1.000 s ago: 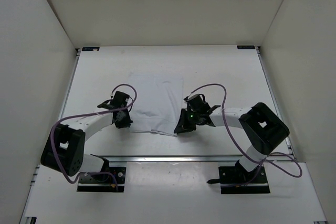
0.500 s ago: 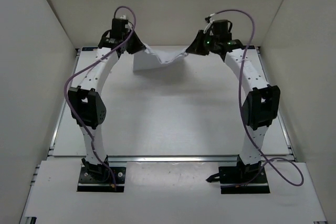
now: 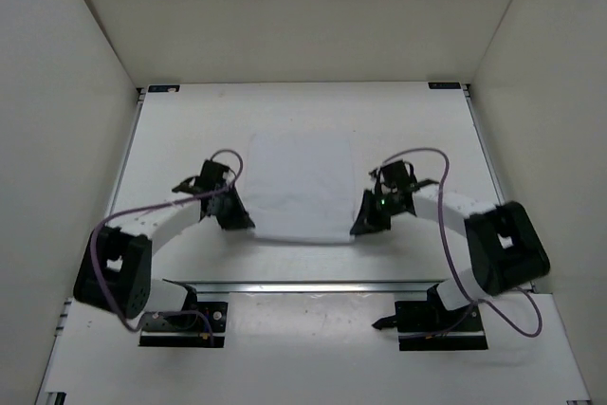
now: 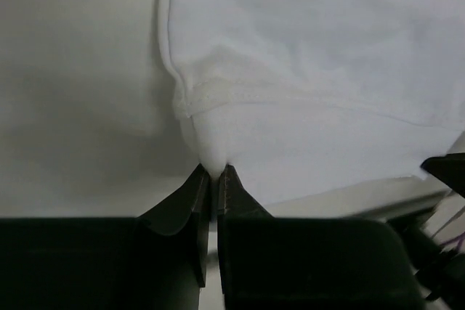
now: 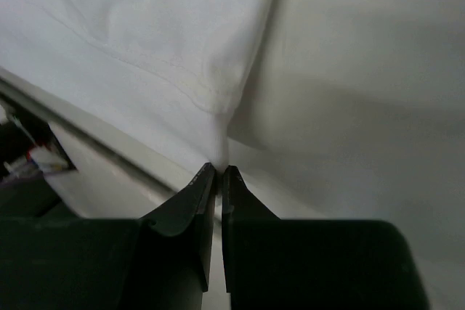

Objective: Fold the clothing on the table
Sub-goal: Flatten the skirt out, then fold the skirt

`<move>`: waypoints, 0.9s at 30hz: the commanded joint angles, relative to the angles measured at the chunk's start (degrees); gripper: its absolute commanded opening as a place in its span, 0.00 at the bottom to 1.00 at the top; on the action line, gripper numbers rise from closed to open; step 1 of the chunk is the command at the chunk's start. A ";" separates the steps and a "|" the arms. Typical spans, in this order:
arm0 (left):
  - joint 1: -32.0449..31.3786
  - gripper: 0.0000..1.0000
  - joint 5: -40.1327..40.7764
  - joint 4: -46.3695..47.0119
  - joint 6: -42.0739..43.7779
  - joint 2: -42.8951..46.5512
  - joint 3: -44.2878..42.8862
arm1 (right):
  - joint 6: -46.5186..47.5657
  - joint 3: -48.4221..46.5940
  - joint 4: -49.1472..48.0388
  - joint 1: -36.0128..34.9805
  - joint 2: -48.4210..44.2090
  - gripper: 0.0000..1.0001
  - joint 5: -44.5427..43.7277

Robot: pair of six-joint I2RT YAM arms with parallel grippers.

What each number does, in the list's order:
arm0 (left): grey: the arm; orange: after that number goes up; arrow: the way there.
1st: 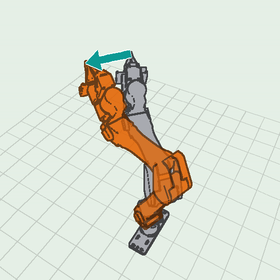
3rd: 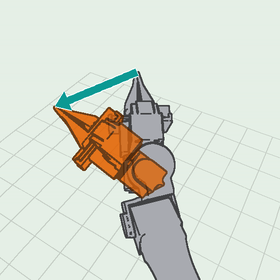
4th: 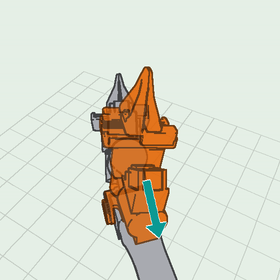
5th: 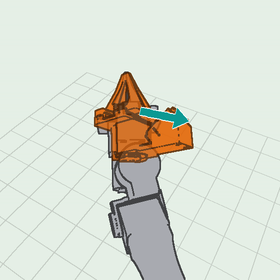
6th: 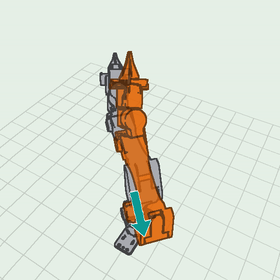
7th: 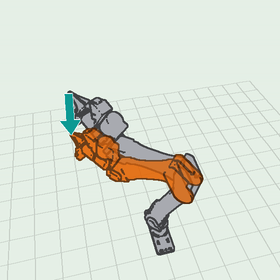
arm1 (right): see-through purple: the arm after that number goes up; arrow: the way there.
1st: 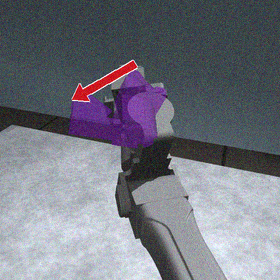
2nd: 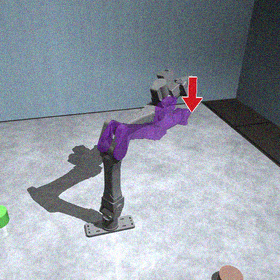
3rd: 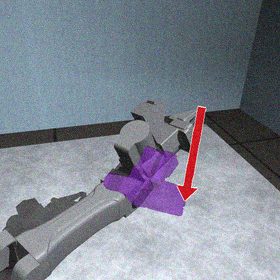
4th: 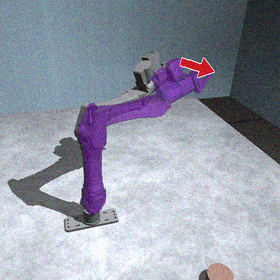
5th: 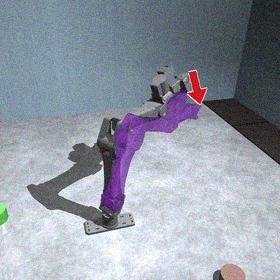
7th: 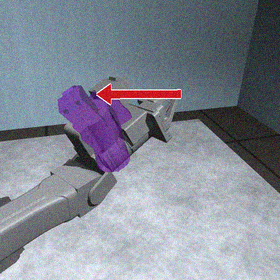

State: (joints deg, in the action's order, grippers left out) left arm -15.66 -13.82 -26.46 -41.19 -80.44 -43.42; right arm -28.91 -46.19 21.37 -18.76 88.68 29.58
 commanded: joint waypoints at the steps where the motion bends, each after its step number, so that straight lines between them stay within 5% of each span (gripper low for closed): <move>1: -5.32 0.00 1.59 -2.17 -3.01 13.35 6.84 | -6.49 9.79 -1.86 -4.51 -17.00 0.00 -0.74; 3: -11.03 0.00 3.79 -8.49 -5.11 22.22 9.48 | -12.89 17.59 -1.67 -7.16 -24.38 0.00 0.21; 6: -11.07 0.00 2.41 -11.94 -8.90 31.46 11.86 | -20.03 25.17 -1.59 -8.57 -36.72 0.00 3.28; 9: -7.56 0.00 0.21 -13.09 -8.39 32.03 8.37 | -20.49 24.93 -1.06 -0.08 -42.80 0.00 9.59; 13: -4.66 0.00 -2.16 -7.40 -5.84 18.88 0.19 | -14.53 16.96 -5.62 9.35 -32.90 0.00 17.52; 18: 3.25 0.01 -4.63 -0.44 -3.38 -1.94 -15.78 | -8.11 -5.70 -9.83 13.31 -6.92 0.00 15.77; 20: 6.25 0.24 -4.72 0.18 -3.37 -13.28 -22.83 | -5.66 -14.82 -9.07 14.19 1.73 0.01 15.42; 21: 8.08 0.48 -6.20 0.61 -3.98 -16.21 -26.77 | -4.94 -18.20 -7.23 14.54 6.80 0.15 14.02; 23: 10.29 0.55 -9.63 3.93 -6.26 -22.36 -29.52 | -0.73 -28.64 -3.81 14.54 11.94 0.35 9.98; 25: 11.26 0.81 -16.20 7.98 -7.85 -25.54 -30.23 | -0.28 -31.06 -1.15 14.46 14.32 0.40 5.06; 27: 11.00 0.80 -17.20 7.22 -6.28 -27.48 -31.02 | -2.02 -27.74 -1.94 14.20 13.54 0.49 3.55</move>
State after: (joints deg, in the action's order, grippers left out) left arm -4.36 -24.23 -21.06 -47.72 -108.05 -72.44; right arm -32.88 -74.91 16.27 -4.49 103.83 37.58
